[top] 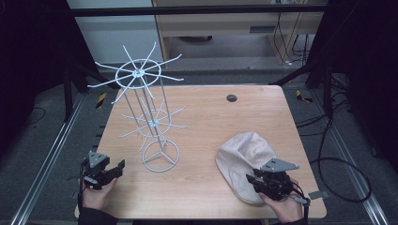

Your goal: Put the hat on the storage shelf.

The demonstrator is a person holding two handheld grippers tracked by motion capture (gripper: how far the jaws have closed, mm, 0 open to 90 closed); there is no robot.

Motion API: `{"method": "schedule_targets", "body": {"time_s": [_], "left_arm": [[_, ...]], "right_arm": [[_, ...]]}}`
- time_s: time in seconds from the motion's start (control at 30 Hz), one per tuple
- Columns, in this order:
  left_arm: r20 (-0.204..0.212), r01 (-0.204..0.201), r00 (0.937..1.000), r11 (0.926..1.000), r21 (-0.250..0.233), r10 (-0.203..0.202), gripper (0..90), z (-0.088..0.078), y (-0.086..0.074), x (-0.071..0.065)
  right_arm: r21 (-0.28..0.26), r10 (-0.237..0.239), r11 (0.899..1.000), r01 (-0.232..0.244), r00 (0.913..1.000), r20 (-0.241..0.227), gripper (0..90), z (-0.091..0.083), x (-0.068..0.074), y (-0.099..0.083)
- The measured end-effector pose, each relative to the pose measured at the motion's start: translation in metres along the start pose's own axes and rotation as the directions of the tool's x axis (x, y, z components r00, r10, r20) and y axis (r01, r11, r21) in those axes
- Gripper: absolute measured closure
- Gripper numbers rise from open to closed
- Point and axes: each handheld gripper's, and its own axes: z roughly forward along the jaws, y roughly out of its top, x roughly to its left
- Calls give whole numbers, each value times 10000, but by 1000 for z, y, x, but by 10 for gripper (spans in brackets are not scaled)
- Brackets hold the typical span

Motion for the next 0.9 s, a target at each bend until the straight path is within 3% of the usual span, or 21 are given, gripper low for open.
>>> {"method": "schedule_targets", "body": {"time_s": [0.17, 0.37, 0.67, 0.9], "left_arm": [[-10, -26, 10000, 10000, -7, 26, 379, 0, 0, 0], [-11, -58, 10000, 10000, 2, 58, 374, 0, 0, 1], [-11, -78, 10000, 10000, 52, 78, 373, 1, 0, 0], [7, -103, 9999, 9999, 134, 103, 372, 3, 0, 0]], "right_arm": [[-323, 162, 9994, -152, 9993, 333, 485, 4, -4, 12], [-261, 302, 9992, -289, 9983, 504, 430, 20, -8, 25], [410, 422, 9981, -457, 9958, 813, 452, 49, -16, 29], [671, 489, 9963, -545, 9954, 823, 507, 60, -16, 33]]}}
